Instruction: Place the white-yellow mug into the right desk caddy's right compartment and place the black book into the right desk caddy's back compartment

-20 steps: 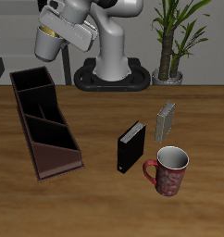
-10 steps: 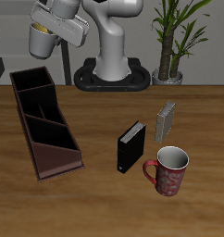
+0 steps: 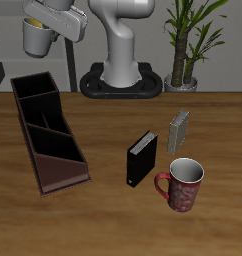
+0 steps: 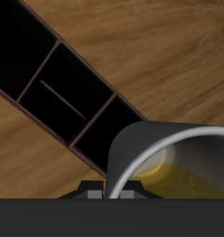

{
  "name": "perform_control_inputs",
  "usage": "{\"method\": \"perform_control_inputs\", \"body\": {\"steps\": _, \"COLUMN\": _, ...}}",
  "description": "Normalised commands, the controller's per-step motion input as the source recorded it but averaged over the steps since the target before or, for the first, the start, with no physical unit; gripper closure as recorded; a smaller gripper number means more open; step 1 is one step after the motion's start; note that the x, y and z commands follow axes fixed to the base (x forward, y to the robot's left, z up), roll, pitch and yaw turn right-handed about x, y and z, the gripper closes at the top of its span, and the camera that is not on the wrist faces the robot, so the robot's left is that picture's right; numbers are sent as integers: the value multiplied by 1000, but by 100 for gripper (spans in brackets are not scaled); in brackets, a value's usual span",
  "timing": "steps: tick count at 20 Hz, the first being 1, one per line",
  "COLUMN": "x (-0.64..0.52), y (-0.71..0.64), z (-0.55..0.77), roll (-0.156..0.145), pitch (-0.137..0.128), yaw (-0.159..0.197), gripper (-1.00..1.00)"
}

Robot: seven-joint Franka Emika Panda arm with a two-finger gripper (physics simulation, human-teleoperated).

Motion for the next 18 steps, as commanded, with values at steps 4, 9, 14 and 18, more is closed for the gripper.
{"method": "perform_control_inputs", "body": {"steps": 4, "x": 202, "y": 36, "z": -54, "roll": 36, "pitch": 83, "yaw": -91, "gripper": 100}}
{"method": "perform_control_inputs", "body": {"steps": 9, "x": 166, "y": 59, "z": -21, "roll": 43, "pitch": 41, "yaw": -54, "gripper": 100}}
{"method": "perform_control_inputs", "body": {"steps": 14, "x": 167, "y": 53, "z": -17, "roll": -3, "pitch": 27, "yaw": -20, "gripper": 100}}
{"method": "perform_control_inputs", "body": {"steps": 18, "x": 215, "y": -103, "z": -94, "roll": -14, "pitch": 30, "yaw": -42, "gripper": 100}}
